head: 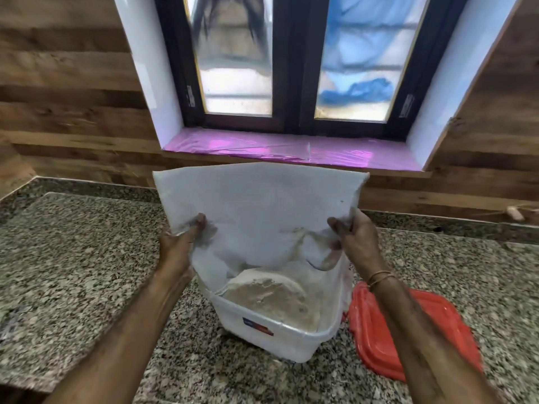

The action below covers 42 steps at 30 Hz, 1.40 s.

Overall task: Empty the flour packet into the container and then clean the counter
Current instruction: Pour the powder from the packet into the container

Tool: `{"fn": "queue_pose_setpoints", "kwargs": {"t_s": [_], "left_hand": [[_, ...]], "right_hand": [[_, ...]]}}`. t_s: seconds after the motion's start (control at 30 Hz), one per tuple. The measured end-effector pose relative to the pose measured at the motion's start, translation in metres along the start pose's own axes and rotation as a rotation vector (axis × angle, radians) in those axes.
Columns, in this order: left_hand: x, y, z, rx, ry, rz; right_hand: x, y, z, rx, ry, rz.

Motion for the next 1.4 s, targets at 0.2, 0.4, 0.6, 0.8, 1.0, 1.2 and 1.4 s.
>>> {"fn": "queue_pose_setpoints", "kwargs": {"t_s": [0.2, 0.4, 0.6, 0.8, 1.0, 1.2, 1.4], "left_hand": [[0.001, 0.004, -0.001, 0.052, 0.046, 0.008], [0.0, -0.005, 0.004, 0.044, 0.042, -0.049], [0.0, -0.003, 0.004, 0.055, 0.029, -0.048], [0.013, 0.012, 0.017, -0.349, -0.008, 0.172], [0.01, 0.011, 0.003, -0.327, -0.055, 0.162], [-0.002, 0.006, -0.007, -0.328, -0.046, 0.193], [0.001, 0.011, -0.001, -0.341, -0.039, 0.197]], "right_hand": [[0.013, -0.015, -0.014, 0.212, -0.083, 0.187], [0.009, -0.001, 0.016, 0.315, 0.068, -0.017], [0.018, -0.006, 0.004, 0.449, 0.058, 0.134], [0.012, 0.005, -0.003, 0.275, -0.072, 0.008], [0.012, 0.004, -0.006, 0.432, -0.072, 0.071], [-0.003, 0.007, 0.015, 0.553, 0.071, -0.082], [-0.003, -0.003, 0.011, 0.331, 0.011, 0.041]]}}
Point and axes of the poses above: each hand's wrist, its own x-axis away from the middle knuckle, its own y-axis out of the back of the hand, z = x × y, the point moved 6 cm from there along -x, towards the middle knuckle
